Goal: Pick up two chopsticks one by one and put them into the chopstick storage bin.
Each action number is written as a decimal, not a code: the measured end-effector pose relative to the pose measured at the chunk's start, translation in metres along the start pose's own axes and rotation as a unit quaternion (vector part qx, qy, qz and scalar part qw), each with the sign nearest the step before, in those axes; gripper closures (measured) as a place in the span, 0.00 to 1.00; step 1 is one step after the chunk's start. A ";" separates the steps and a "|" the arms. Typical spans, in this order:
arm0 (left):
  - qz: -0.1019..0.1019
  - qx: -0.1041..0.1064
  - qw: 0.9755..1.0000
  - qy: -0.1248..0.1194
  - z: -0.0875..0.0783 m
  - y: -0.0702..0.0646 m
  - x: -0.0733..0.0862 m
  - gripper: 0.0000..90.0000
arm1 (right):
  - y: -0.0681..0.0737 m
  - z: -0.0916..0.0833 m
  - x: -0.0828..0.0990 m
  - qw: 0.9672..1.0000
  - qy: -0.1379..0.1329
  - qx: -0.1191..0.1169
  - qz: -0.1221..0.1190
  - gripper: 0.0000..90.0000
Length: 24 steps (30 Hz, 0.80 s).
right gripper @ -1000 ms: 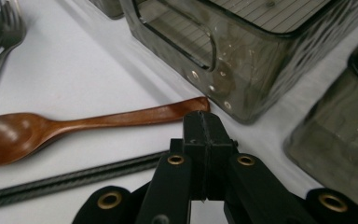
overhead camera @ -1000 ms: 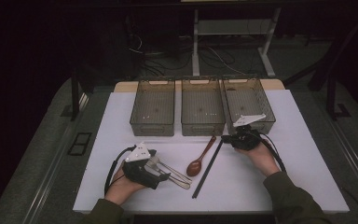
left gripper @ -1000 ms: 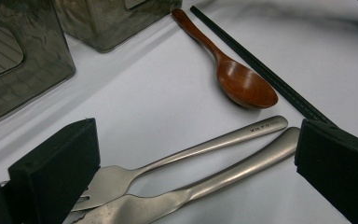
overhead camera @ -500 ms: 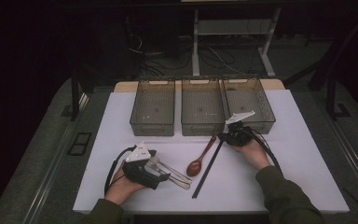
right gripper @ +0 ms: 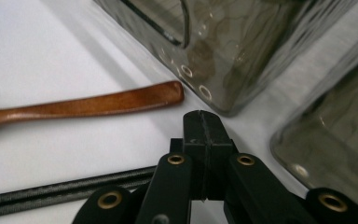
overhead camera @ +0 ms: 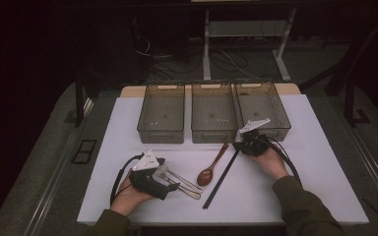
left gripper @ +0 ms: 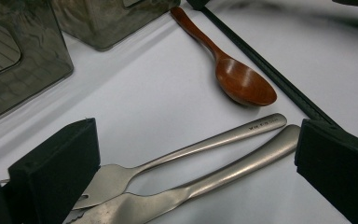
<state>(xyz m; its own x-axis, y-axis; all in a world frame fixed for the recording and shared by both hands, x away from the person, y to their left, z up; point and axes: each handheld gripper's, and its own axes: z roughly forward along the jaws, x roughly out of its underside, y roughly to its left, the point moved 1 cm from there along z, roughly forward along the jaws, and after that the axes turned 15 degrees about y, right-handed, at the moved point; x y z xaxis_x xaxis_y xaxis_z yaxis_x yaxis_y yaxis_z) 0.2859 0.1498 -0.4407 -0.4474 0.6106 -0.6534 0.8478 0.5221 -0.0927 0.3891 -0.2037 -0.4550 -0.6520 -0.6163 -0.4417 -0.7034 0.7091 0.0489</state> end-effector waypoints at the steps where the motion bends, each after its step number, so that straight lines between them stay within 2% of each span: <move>1: 0.000 0.000 1.000 0.000 0.000 0.000 0.000 0.00 | 0.000 -0.001 0.001 1.000 0.002 0.000 0.001 0.99; 24: 0.001 0.001 1.000 0.001 -0.001 -0.001 0.000 0.00 | -0.005 -0.016 0.024 1.000 0.020 0.016 0.005 0.99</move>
<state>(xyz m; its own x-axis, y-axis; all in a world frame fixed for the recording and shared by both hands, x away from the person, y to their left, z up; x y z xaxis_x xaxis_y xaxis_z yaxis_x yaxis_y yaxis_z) 0.2851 0.1499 -0.4403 -0.4463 0.6123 -0.6526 0.8492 0.5198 -0.0930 0.3725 -0.2272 -0.4513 -0.6699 -0.6228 -0.4043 -0.6886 0.7247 0.0245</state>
